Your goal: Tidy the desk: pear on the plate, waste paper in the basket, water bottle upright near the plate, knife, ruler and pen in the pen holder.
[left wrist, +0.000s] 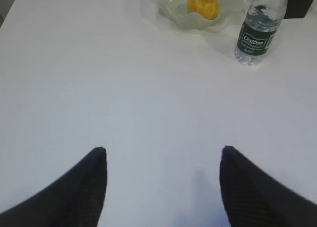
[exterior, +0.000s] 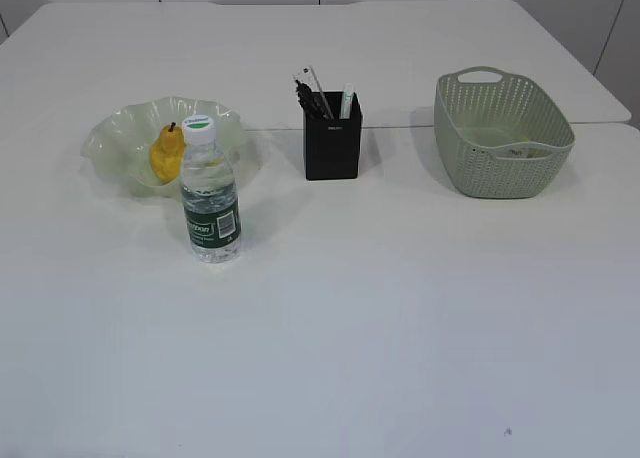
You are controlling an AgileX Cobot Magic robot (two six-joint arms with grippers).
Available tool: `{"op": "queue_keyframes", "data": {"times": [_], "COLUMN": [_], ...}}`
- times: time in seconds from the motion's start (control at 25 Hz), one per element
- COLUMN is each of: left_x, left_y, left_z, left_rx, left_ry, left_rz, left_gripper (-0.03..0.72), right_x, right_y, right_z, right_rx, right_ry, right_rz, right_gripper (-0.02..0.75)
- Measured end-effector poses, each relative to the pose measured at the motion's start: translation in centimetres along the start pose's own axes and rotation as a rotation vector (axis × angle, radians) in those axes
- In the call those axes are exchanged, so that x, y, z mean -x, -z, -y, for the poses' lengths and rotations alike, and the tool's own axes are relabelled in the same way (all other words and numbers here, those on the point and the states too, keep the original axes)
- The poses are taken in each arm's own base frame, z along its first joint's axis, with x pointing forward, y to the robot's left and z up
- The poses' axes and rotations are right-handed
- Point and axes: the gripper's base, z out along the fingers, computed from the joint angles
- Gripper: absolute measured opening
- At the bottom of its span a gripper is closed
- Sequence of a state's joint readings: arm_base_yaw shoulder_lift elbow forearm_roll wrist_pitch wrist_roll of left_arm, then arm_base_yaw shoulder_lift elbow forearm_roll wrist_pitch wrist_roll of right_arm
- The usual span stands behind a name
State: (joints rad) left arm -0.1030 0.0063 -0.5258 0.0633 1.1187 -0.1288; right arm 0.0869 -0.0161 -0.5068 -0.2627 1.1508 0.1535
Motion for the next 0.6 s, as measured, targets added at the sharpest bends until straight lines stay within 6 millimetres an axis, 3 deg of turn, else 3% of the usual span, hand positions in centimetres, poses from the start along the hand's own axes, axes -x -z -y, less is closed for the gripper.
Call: {"op": "queue_keyframes", "data": {"times": [0.6], "left_x": [-0.02], "left_y": [0.03], "left_z": [0.08], "left_rx": [0.051], "left_ry": [0.031], "left_rz": [0.004], "left_gripper": [0.5], "right_x": [-0.02], "right_y": [0.0], "right_z": [-0.16], "right_rx": [0.017], "right_ry": [-0.008], "right_rz": [-0.003], "right_gripper": [0.328]}}
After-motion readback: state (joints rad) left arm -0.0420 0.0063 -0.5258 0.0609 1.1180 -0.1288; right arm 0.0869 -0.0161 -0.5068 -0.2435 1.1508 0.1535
